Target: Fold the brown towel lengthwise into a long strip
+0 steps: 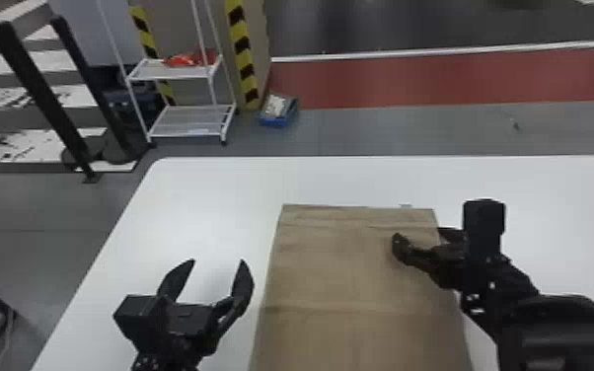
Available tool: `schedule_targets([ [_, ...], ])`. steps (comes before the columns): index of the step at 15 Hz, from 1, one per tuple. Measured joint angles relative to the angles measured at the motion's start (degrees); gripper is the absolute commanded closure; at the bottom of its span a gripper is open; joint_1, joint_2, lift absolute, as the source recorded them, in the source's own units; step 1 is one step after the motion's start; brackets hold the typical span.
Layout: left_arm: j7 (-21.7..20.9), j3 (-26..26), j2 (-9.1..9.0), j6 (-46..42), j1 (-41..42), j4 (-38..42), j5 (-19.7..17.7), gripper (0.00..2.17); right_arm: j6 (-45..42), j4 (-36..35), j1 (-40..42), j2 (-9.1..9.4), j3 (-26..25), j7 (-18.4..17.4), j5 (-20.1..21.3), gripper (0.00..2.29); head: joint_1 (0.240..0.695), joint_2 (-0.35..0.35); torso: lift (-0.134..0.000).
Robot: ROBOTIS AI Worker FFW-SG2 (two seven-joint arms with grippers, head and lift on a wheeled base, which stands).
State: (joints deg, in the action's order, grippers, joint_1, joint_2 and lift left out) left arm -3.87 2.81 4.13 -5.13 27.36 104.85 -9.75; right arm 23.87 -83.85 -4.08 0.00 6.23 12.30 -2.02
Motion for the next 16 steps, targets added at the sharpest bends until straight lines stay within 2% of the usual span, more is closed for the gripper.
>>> schedule_targets([
  [8,-0.09,-0.08,0.00,0.01,0.06,-0.05,0.00,0.08,-0.17,-0.33,-0.13,0.00,1.57,0.21,-0.08,0.22,0.695,0.166,-0.116],
  [12,-0.18,-0.08,0.00,0.00,0.05,-0.31,-0.08,0.08,-0.24,-1.77,0.69,0.00,1.76,0.71,-0.09,0.57,0.695,0.173,-0.116],
  [14,-0.18,-0.08,-0.01,0.00,0.01,-0.38,-0.08,0.08,-0.60,-2.26,1.03,0.00,1.77,0.76,-0.08,0.95,0.695,0.174,-0.116],
  [16,-0.21,-0.08,-0.01,0.00,-0.03,-0.43,-0.06,0.08,-0.70,-2.35,1.08,0.00,1.77,1.26,0.07,1.21,0.695,0.175,-0.116],
])
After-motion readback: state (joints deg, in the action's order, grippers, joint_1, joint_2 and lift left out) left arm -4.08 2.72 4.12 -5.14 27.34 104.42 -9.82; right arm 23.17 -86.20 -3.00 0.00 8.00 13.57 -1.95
